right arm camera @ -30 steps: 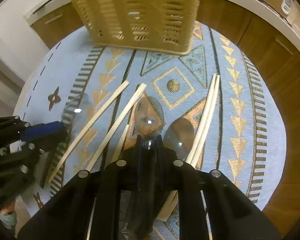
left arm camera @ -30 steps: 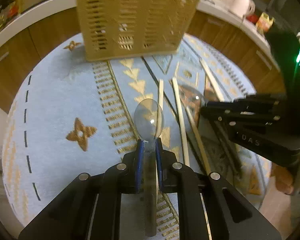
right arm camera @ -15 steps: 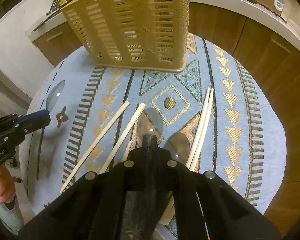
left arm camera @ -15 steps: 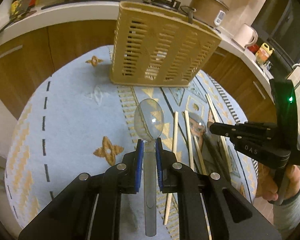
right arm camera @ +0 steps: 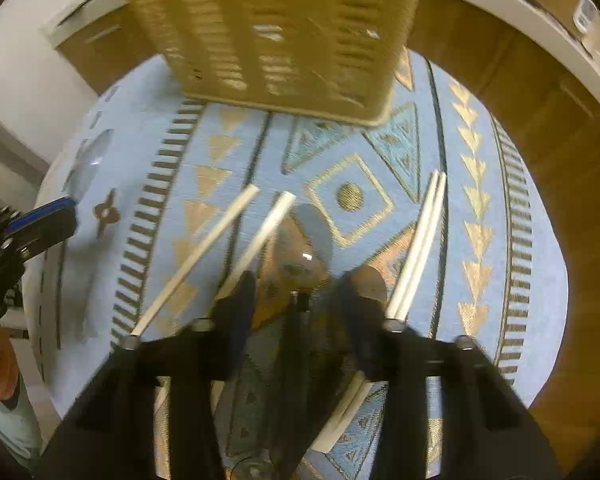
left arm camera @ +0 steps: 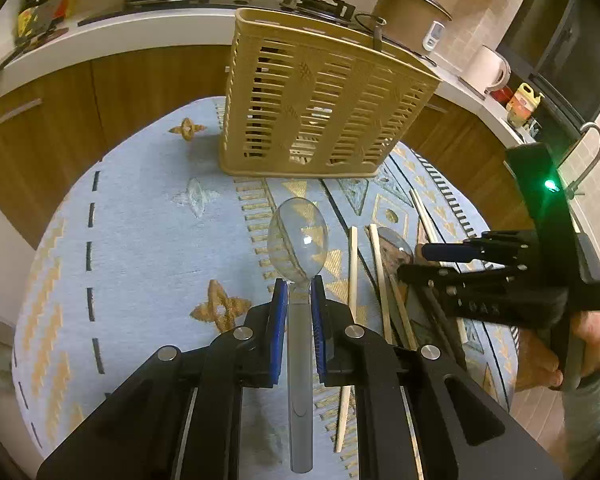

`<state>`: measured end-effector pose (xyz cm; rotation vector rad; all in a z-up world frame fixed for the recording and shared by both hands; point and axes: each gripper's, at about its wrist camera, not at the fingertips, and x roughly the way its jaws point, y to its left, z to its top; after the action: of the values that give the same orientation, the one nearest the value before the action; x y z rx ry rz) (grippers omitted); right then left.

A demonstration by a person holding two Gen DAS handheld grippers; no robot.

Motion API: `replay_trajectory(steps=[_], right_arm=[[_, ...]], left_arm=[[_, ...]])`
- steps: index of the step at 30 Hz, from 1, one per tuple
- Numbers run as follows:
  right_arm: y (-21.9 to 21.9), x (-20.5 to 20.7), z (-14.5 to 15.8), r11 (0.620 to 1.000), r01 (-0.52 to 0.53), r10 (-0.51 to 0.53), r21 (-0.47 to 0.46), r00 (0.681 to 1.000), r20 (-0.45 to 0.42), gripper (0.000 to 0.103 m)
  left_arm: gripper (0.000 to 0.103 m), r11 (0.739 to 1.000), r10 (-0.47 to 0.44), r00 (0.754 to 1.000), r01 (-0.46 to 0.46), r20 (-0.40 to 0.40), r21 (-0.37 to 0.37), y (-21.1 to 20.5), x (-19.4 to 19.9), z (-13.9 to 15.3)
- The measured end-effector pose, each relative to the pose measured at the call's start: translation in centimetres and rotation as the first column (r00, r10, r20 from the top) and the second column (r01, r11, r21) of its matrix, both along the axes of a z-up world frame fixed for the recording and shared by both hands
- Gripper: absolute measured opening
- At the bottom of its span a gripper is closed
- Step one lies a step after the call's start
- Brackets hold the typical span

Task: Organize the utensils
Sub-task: 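Lift the clear spoon with the left tool and carry it over the caddy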

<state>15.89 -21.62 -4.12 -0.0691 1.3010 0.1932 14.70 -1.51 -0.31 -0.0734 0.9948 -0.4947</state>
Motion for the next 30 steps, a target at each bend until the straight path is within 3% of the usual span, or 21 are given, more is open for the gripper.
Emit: replay_trajectory(steps=[5,7,10,12,15,19,23,30], right_arm=[[0.9,0.5,-0.6,0.998,0.001,-0.002,-0.059,1.0,-0.019,0.022],[1.7,0.7,-0.8,0.997,0.003,-0.004,-0.078,1.0,-0.012,0.01],[1.8,0.7,-0.6,0.999,0.02,-0.02,-0.043,1.0,-0.001,0.01],[1.5,0.4,0.0,0.999,0.028,-0.027,-0.029,0.999,0.035,0.01],[0.4,-1.0,2.1,0.997,0.032,-0.04,0.07,0.993,0.11,0.01],[-0.2,-3.7,5.9,0.987,0.0,-0.044,0.162,0.962,0.269,0.01],[-0.7,-4.9,9.1,0.977,-0.019,-0.068,0.211,0.915,0.398,0.01],[-1.9,-2.6,14.5,0.967,-0.02,-0.142,0.256,0.79,0.597,0.01]], left_arm=[[0.01,1.0,-0.006,1.0,0.006,0.003,-0.003,0.2,0.2,0.0],[0.01,1.0,-0.005,1.0,0.005,0.003,-0.012,0.2,0.3,0.0],[0.01,1.0,0.003,1.0,-0.002,0.021,-0.029,0.3,0.1,0.4],[0.01,0.999,0.007,0.999,-0.005,0.05,-0.042,0.5,-0.3,1.0],[0.01,0.997,0.014,0.995,-0.006,0.101,-0.079,1.2,-0.8,2.3],[0.01,0.987,0.037,0.982,-0.008,0.183,-0.158,1.9,-1.4,4.6],[0.01,0.973,0.093,0.944,-0.019,0.318,-0.23,2.3,-1.7,8.4],[0.01,0.951,0.191,0.836,-0.027,0.515,-0.309,1.7,-0.1,14.7]])
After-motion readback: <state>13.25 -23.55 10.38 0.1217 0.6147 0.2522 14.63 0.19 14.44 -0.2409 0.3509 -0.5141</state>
